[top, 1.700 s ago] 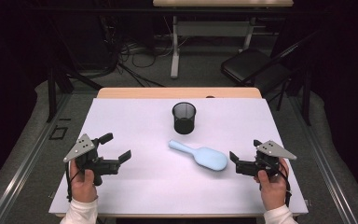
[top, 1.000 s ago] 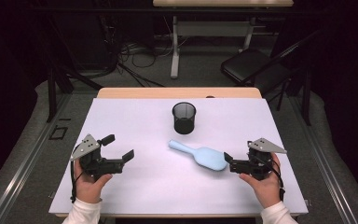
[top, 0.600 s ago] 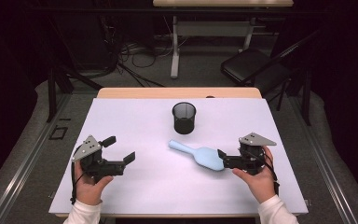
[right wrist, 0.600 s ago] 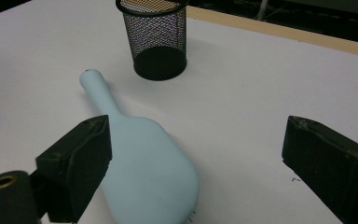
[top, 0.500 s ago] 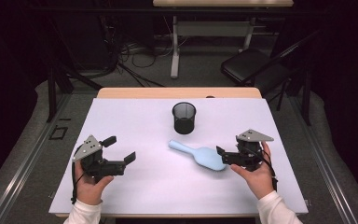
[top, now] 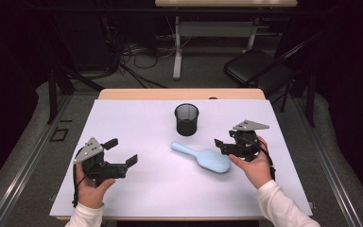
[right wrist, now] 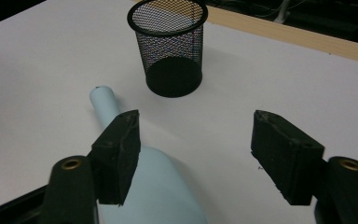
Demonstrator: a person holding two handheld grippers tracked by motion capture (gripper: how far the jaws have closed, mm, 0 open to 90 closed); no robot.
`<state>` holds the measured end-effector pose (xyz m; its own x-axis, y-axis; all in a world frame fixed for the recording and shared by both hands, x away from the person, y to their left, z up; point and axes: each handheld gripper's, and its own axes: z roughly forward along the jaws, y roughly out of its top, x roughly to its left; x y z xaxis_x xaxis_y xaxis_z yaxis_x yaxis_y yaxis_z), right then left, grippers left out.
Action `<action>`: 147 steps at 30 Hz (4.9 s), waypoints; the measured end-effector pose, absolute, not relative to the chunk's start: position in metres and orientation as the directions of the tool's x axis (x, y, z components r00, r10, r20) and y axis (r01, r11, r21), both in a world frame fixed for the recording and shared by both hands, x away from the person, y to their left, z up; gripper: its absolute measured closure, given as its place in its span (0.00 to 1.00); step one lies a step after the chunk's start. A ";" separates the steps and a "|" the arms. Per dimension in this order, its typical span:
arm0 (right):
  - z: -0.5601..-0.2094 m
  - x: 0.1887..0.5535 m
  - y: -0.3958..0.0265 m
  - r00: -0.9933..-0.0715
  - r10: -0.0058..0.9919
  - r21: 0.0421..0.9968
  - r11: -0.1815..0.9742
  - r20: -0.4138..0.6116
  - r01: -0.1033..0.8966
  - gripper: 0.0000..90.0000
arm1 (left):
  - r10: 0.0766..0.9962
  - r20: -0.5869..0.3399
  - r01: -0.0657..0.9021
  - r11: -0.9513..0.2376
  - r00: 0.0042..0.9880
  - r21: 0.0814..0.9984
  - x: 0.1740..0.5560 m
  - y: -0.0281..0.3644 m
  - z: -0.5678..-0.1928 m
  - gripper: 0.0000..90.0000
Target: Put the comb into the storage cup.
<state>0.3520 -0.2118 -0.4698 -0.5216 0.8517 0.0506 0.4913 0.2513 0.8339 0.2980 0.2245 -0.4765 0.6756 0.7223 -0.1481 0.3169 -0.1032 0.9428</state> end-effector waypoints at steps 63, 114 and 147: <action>-0.498 0.428 -0.116 -0.558 0.822 0.631 0.372 0.117 0.681 1.00 | 0.715 -0.157 0.334 -0.112 0.681 0.936 0.300 0.224 -0.480 0.01; -0.533 0.438 -0.073 -0.566 0.816 0.507 0.441 0.117 0.741 1.00 | 0.715 -0.164 0.346 -0.116 0.680 0.931 0.303 0.225 -0.484 0.01; -0.534 0.372 -0.058 -0.716 0.696 0.471 0.613 0.057 0.634 1.00 | 0.718 -0.165 0.349 -0.116 0.676 0.930 0.302 0.224 -0.485 0.01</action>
<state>0.3718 -0.0578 -0.5342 -0.7155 0.6963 0.0567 0.6342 0.6134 0.4707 0.3025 0.2241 -0.4851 0.6762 0.7180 -0.1647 0.3494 -0.1157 0.9298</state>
